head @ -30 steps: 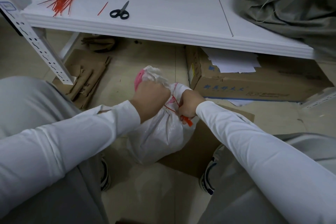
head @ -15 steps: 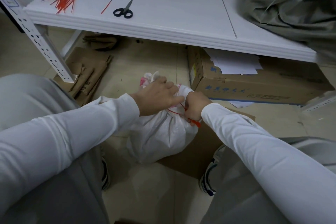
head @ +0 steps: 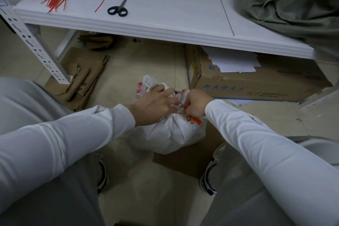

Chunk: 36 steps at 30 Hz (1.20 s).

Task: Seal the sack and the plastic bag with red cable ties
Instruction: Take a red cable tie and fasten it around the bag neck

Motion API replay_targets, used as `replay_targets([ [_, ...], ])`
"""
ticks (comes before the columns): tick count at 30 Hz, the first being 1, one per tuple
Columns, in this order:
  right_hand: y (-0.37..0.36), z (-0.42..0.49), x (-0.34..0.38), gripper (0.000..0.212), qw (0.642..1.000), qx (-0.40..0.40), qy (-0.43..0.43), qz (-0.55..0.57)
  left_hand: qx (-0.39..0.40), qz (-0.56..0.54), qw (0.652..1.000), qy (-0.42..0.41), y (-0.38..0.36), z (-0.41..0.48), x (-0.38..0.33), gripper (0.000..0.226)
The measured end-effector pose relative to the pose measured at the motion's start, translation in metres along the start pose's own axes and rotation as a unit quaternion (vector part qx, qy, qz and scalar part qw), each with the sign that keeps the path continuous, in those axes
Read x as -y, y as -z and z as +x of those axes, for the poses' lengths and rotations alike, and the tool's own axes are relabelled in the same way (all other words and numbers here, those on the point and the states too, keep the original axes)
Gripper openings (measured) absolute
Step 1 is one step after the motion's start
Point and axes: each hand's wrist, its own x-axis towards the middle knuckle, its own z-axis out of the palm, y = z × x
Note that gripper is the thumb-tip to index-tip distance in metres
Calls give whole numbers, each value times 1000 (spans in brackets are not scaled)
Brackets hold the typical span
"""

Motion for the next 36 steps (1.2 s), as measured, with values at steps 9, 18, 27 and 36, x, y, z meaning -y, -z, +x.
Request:
replay_targets([
  [9,-4,6,2,11,1000,-12,-12,26,-31,-136,980,140,-7,1,-8,21],
  [18,3,6,-3,9,998,5,11,55,-40,-134,978,154,-10,9,-13,21],
  [27,33,-11,-16,23,993,80,-50,73,-39,-123,983,129,-9,10,-17,27],
  [36,23,-5,-29,26,996,28,-31,84,-6,-156,974,166,-10,12,-10,35],
])
